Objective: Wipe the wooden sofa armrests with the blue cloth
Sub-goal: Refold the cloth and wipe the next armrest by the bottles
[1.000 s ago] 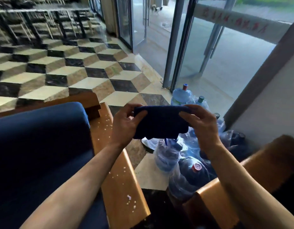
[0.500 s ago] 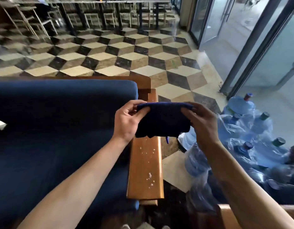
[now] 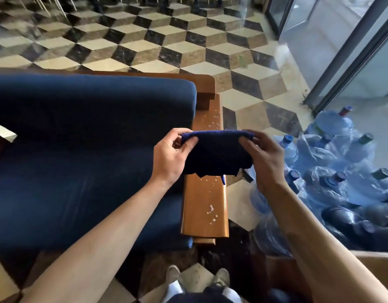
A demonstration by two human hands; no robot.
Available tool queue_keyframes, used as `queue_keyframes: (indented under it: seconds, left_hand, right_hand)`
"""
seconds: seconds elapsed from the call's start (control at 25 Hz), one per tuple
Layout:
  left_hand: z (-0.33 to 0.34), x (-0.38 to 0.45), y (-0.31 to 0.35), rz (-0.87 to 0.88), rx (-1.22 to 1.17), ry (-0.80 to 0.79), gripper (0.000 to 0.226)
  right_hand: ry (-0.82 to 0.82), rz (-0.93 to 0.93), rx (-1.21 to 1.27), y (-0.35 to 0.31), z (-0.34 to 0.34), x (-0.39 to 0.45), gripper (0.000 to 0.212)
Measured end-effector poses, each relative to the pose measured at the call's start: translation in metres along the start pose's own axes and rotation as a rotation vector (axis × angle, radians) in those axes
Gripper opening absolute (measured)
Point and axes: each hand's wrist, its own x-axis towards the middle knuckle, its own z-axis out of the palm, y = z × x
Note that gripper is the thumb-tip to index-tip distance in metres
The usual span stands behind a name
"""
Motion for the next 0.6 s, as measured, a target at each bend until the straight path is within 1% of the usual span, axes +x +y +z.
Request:
queue_keyframes:
  seconds: [0.08,0.28,0.4,0.52,0.6]
  left_hand:
    - [0.002,-0.012,-0.017,-0.045,0.01,-0.022,0.012]
    - [0.009,-0.059,-0.081,-0.239,0.032,-0.085,0.011]
    - [0.015,-0.099,-0.131,-0.353,0.071,-0.09,0.017]
    - [0.018,-0.143,-0.18,-0.5,0.133,-0.095,0.015]
    - [0.017,-0.166,-0.207,-0.573,0.176,-0.101,0.019]
  right_hand:
    - [-0.002,0.044,-0.034,0.019,-0.002,-0.008,0.02]
    - [-0.003,0.2,-0.077,0.092,-0.011,-0.041,0.02]
    - [0.023,0.346,-0.065,0.15,-0.01,-0.07,0.019]
    - [0.036,0.514,-0.074,0.208,-0.008,-0.105,0.019]
    - [0.035,0.602,-0.072,0.237,-0.009,-0.121,0.017]
